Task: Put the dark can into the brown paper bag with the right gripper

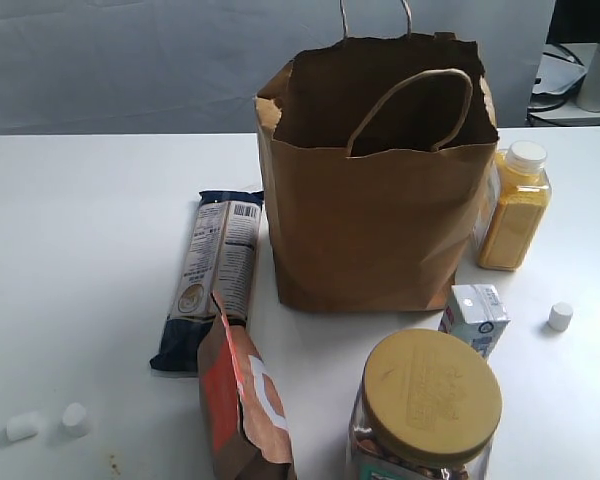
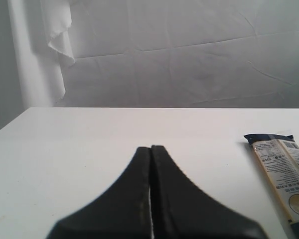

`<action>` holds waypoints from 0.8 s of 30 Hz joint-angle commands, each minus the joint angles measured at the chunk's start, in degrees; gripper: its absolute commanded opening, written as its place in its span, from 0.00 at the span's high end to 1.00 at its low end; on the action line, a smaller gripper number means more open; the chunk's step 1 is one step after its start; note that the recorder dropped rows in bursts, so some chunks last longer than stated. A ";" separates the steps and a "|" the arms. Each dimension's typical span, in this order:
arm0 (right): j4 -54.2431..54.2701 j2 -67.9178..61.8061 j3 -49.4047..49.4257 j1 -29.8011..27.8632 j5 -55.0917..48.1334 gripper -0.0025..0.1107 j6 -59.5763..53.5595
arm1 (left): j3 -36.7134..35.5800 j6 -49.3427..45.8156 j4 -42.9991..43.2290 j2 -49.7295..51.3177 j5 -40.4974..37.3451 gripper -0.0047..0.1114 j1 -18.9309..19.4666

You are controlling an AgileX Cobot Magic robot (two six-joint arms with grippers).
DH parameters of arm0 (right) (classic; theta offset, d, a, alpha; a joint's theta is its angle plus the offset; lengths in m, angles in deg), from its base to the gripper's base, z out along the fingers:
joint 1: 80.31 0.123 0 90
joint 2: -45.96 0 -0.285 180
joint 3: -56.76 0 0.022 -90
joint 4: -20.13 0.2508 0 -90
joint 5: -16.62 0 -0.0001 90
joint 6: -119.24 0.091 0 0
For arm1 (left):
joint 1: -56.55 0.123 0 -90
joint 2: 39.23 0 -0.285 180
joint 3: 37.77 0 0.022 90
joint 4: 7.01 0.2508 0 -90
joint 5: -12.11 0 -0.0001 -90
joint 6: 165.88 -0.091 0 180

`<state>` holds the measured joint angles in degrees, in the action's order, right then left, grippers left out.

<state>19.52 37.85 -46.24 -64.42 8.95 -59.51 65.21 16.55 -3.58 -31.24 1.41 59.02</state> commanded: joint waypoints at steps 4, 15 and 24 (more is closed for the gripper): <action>1.49 0.32 0.21 -0.46 -0.24 0.98 -0.76 | -0.20 0.18 0.15 -0.20 0.21 0.96 -0.35; 3.04 0.32 0.21 -0.46 -0.14 0.98 -0.77 | -0.20 0.18 0.15 -0.20 0.21 0.96 -0.35; 3.04 0.32 0.21 -0.46 -0.14 0.98 -0.77 | -0.20 0.18 0.15 -0.20 0.21 0.96 -0.35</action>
<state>22.35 37.85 -46.24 -64.42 8.63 -59.98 65.21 16.55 -3.58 -31.24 1.30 59.02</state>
